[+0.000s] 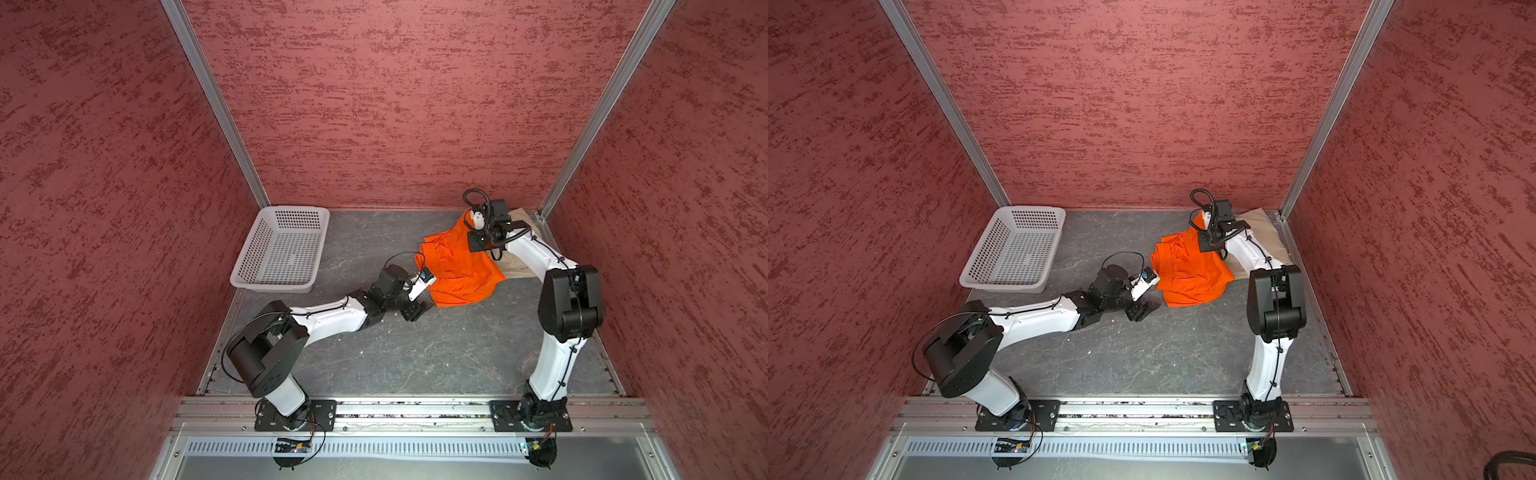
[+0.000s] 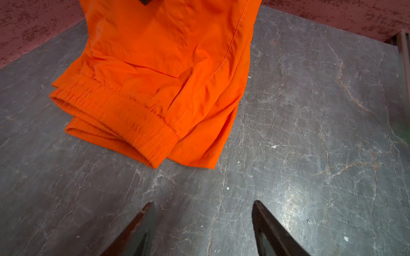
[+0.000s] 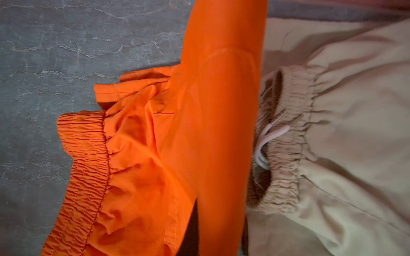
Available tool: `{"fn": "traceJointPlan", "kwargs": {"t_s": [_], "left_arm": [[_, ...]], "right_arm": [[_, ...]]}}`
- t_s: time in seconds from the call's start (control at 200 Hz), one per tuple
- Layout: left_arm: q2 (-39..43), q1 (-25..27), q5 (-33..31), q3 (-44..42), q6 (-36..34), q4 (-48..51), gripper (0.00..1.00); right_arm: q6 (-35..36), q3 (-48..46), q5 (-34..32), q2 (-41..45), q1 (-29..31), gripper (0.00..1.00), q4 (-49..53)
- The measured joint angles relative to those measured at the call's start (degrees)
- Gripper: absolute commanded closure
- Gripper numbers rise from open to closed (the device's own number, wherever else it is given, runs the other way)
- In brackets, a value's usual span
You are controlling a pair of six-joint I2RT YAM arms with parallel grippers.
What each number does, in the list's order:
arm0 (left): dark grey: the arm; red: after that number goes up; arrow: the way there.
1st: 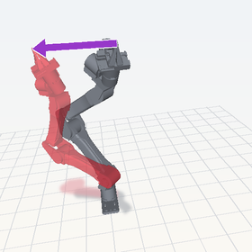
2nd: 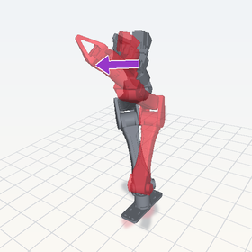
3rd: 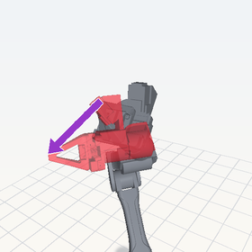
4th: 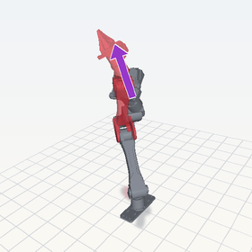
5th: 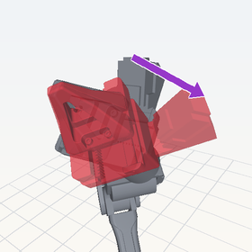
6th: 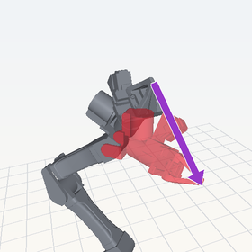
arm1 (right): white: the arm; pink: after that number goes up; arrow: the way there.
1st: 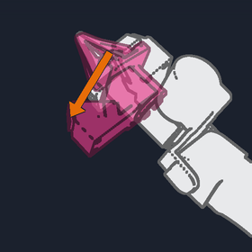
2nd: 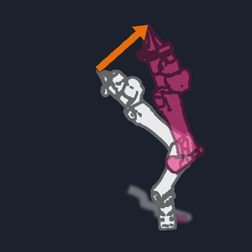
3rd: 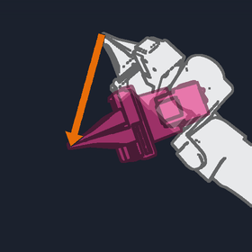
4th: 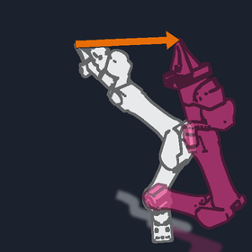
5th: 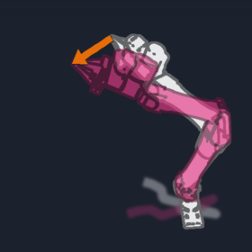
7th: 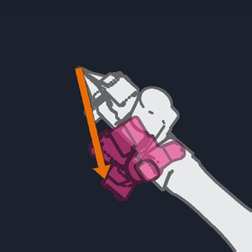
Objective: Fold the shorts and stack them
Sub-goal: 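Lift the orange shorts with the right gripper and carry them onto the beige shorts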
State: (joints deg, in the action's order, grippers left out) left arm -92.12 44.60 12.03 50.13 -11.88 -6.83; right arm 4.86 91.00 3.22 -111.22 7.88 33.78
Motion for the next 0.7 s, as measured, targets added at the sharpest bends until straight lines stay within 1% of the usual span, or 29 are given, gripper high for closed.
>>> {"fn": "traceJointPlan", "kwargs": {"t_s": [0.14, 0.316, 0.701], "left_arm": [[0.15, -0.61, -0.57, 0.0, 0.61, 0.22, 0.3], [0.15, -1.22, -0.83, 0.0, 0.98, 0.96, 0.3], [0.15, -2.19, -1.99, 0.26, 1.16, 2.19, 0.3]], "right_arm": [[3.74, 5.42, -1.57, -0.37, -0.24, 1.0, 3.41], [6.51, 12.92, -3.15, -1.49, -0.59, 1.0, 7.41], [7.91, 25.81, -4.02, -3.39, -0.98, 1.0, 15.72]]}}
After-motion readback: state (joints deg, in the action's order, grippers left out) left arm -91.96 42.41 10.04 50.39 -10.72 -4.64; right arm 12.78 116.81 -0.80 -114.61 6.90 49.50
